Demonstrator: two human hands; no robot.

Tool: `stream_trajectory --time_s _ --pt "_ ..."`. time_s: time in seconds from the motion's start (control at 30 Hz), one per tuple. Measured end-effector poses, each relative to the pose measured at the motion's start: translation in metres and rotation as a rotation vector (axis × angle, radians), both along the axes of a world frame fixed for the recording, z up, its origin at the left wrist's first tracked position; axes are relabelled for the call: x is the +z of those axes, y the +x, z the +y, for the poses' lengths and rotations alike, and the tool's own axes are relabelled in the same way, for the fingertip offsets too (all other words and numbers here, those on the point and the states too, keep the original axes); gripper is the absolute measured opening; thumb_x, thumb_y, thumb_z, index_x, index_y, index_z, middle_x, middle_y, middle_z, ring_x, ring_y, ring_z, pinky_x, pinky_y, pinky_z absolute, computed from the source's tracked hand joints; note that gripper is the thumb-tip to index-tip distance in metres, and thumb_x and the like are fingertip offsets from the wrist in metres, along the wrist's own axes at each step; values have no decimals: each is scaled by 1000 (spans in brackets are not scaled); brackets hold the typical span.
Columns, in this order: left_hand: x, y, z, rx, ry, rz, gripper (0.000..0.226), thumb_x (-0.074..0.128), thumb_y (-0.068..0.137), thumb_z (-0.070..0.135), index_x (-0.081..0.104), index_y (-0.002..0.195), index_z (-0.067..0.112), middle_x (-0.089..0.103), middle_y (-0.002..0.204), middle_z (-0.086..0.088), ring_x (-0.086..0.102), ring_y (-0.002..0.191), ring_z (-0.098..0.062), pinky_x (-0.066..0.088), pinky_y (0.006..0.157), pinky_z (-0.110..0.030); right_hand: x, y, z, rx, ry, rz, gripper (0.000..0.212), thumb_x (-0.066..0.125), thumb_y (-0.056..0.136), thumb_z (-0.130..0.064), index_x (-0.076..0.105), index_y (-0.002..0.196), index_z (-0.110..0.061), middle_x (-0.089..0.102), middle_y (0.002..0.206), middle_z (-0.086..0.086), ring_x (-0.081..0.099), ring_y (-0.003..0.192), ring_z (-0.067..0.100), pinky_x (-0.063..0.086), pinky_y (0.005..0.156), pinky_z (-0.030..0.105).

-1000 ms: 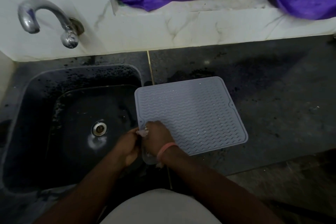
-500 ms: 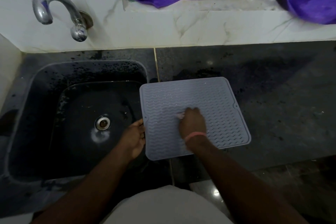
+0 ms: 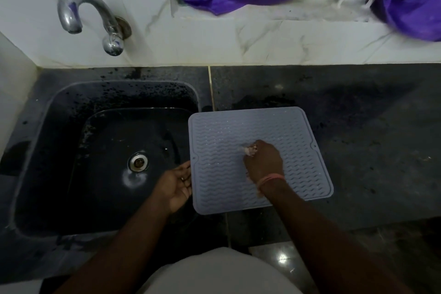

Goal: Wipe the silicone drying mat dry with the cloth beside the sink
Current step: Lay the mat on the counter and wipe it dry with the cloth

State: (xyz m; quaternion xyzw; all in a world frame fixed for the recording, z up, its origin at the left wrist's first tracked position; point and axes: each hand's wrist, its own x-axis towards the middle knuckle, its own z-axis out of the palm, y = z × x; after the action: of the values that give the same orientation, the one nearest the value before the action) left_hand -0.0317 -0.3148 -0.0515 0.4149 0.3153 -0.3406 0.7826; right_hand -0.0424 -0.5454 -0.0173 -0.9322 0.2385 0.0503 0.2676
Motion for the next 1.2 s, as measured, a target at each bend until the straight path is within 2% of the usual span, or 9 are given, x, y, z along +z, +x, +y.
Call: stream_trajectory --time_s 0.1,0.2,0.33,0.5,0.73,0.87,1.0,1.1,1.2 --pt "-5 1 1 57 29 41 32 43 103 24 70 109 8 69 86 -7 66 79 -20 55 72 -33 -12 1 69 268 -25 17 10 62 88 -24 62 89 -13 62 90 6 59 79 19 41 67 25" --pt "-6 0 6 103 -20 87 57 40 102 50 73 97 4 76 87 -17 70 85 -31 51 79 -42 -4 -1 134 503 225 77 13 67 85 -23 68 86 -10 69 86 8 66 79 21 50 70 27" --pt "-13 2 15 114 -131 135 79 37 93 71 68 116 2 74 93 -17 70 88 -31 51 82 -43 11 2 98 194 399 0 19 70 87 -31 64 72 -22 65 66 -1 64 58 11 52 58 28" --pt "-16 5 12 54 -122 144 69 49 95 61 60 131 3 72 107 -13 66 100 -27 54 82 -41 11 -4 15 -57 28 21 21 70 85 -29 62 75 -12 63 73 1 62 71 20 39 57 25" --pt "-14 8 30 -31 -171 151 75 37 97 68 68 113 2 75 101 -15 66 94 -28 52 84 -41 -11 -3 114 54 -12 68 18 61 89 -25 61 87 -7 69 91 13 65 85 28 48 70 27" --pt "-16 7 35 -57 -301 203 83 37 93 73 74 107 0 70 117 -25 63 106 -37 49 87 -49 3 4 165 247 239 108 18 69 80 -30 71 79 -12 71 77 2 67 73 15 55 66 28" --pt "-8 5 28 -119 -213 143 64 44 96 65 67 116 9 76 92 -10 66 96 -28 51 81 -40 16 -3 108 65 88 27 31 63 90 -43 66 77 -15 67 73 -1 64 66 12 44 58 21" --pt "-3 4 22 -264 -58 40 39 58 98 44 66 125 17 72 112 -5 64 109 -24 51 91 -38 27 -25 27 -262 33 -9 32 60 93 -40 60 71 -17 62 61 -2 65 55 15 52 53 26" --pt "-7 0 16 -354 89 -109 45 64 97 25 53 140 27 69 126 -1 65 114 -21 52 98 -39 21 -38 -48 -410 -64 -22 28 67 87 -30 60 69 -11 64 66 3 70 78 29 45 65 25"
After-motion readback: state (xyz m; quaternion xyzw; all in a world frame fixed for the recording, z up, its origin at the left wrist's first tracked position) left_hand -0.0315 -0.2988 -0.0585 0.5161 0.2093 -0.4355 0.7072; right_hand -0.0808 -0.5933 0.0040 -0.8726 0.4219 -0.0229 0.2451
